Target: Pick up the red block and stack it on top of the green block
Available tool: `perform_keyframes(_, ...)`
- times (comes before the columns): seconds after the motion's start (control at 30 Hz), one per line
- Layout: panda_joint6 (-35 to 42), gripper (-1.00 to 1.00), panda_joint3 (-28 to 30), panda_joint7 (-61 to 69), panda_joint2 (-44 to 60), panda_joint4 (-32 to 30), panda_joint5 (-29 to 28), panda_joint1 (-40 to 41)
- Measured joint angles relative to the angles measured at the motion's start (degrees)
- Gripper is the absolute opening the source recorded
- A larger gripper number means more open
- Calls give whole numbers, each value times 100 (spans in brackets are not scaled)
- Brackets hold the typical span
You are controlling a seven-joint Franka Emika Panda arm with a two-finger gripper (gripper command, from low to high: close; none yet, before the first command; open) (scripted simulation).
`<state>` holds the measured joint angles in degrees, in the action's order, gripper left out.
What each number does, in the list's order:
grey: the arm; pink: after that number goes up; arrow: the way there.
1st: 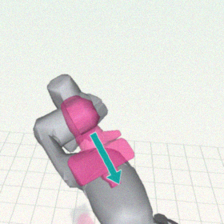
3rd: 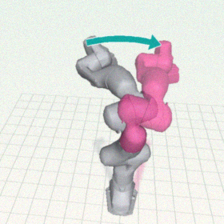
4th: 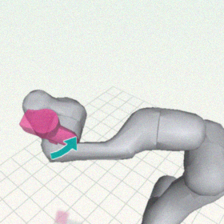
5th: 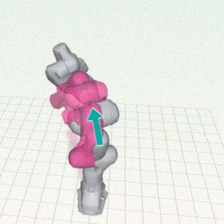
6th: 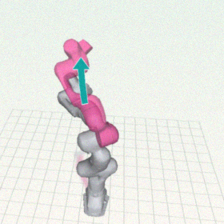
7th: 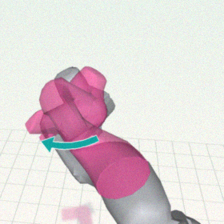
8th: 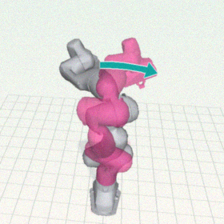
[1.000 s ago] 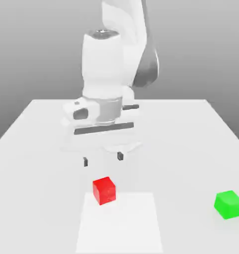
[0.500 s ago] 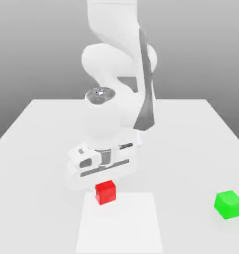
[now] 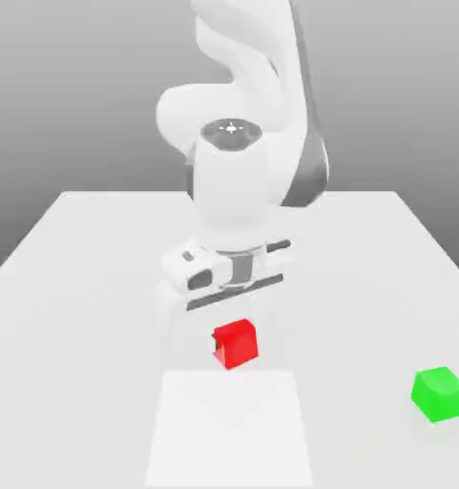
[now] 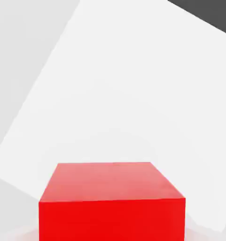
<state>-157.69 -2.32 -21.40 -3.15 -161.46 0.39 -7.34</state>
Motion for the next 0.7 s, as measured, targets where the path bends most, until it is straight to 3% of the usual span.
perform_keyframes(0.4, 807, -100, -925, -2327, 816, 1661, -226, -1971)
perform_keyframes(0.57, 126, -100, -778, -2778, 1660, 1827, -627, -2144)
perform_keyframes(0.6, -5, 100, -733, -2828, 1805, 1834, -693, -2180)
perform_keyframes(0.7, -5, 100, -733, -2828, 1805, 1834, -693, -2180)
